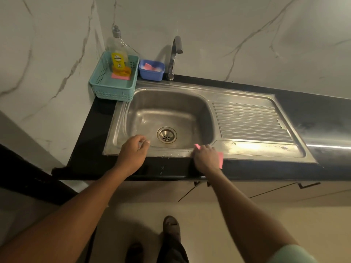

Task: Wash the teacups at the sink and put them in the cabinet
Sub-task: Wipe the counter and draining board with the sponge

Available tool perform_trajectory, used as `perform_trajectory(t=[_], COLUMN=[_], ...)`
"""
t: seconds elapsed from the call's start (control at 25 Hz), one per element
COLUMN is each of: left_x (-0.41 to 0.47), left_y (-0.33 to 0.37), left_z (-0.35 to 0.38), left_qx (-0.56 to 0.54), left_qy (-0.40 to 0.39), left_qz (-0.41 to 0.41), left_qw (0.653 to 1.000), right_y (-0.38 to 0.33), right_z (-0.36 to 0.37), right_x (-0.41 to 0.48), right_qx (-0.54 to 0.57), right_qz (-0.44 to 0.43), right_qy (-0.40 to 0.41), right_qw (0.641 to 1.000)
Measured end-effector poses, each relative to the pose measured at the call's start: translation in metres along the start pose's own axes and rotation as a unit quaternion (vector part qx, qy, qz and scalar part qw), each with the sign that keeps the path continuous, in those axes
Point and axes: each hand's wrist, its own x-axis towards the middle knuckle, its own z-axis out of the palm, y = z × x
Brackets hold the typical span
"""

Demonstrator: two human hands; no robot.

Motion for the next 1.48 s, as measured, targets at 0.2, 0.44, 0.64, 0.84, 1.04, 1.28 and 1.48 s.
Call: perform_trajectory(t=[0.2,0.44,0.64,0.84,1.04,1.28,1.48], left_x=[0.002,0.003,0.003,-0.006,-0.017,-0.017,-0.023], left_y=[0.000,-0.010,-0.015,-0.010,-0.020,-0.023,-0.007], left_z=[-0.004,-0.023,-0.035,-0.009,-0.010,-0.022,-0.024], left_qx=[0.005,0.011,0.004,0.010,0.029,0.049,0.056], left_qy=[0.012,0.068,0.056,0.008,0.009,0.072,0.098], left_qz=[0.008,0.017,0.009,0.018,0.033,0.044,0.077], left_qw=[1.000,0.997,0.998,1.000,0.999,0.995,0.991], right_y=[-0.114,-0.176,-0.062,0.007,-0.093,-0.175,-0.232], right_z=[-0.005,-0.064,-0.080,0.007,0.027,0.016,0.016], right_x=[-0.003,0.024,0.021,-0.033,-0.062,-0.055,-0.089], right_qx=[0.100,0.687,0.660,0.217,0.163,0.146,0.198], right_qz=[-0.012,0.070,-0.012,-0.040,0.053,-0.072,-0.289], right_qy=[-0.033,-0.158,0.053,-0.014,-0.043,-0.082,-0.063], right_qw=[0.994,0.706,0.750,0.975,0.984,0.983,0.934])
